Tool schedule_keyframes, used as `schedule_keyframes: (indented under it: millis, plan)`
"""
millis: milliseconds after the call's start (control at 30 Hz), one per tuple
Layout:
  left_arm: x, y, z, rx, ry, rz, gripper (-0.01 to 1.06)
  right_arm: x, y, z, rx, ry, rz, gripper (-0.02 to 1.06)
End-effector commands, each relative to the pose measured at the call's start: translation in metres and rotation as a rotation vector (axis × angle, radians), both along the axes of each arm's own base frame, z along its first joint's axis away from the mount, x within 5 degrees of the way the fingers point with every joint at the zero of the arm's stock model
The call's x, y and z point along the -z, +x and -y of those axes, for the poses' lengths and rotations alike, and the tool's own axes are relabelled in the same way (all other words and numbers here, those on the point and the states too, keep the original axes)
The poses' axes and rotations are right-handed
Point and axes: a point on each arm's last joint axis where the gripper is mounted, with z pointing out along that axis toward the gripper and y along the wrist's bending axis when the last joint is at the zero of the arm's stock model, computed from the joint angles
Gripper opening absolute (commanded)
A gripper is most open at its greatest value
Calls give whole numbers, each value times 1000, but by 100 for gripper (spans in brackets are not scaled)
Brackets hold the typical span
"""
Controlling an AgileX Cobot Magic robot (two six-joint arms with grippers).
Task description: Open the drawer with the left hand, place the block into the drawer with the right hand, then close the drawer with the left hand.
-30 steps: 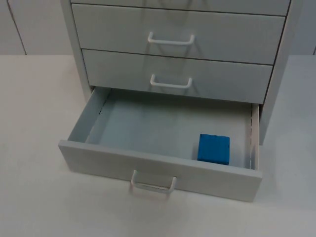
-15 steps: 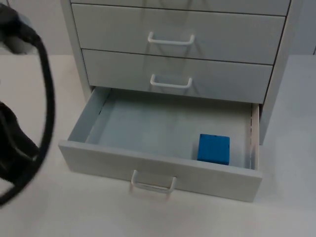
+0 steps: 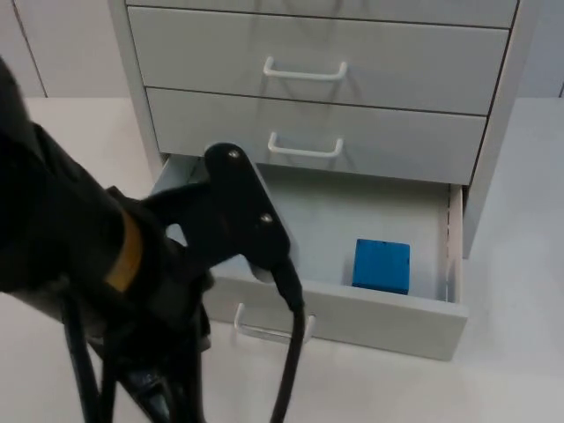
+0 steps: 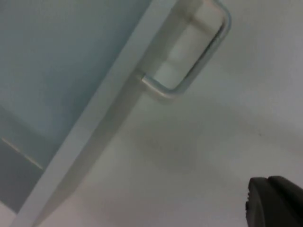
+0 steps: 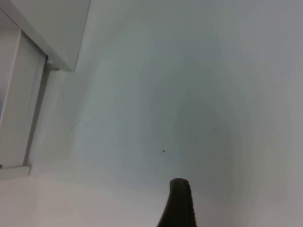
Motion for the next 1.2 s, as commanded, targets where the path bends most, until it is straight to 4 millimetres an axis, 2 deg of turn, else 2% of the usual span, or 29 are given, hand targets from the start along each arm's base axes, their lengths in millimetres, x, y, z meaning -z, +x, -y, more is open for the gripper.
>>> schedule_keyframes:
  millis: [0,333,700,867,1167]
  plan:
    - [6,5,4,-14,-7,38,0,-4,0,-1,-6,-1,17,62]
    - [21,19,7,-44,25,138,0,-4,0,-1,-6,-1,17,62]
    - [33,23,10,-16,38,151,0,-4,0,-1,-7,-5,19,62]
    - [47,25,10,-7,80,145,0,-4,0,-1,-4,-2,19,62]
    - [49,33,14,-37,38,235,0,-4,0,-1,-2,-1,21,62]
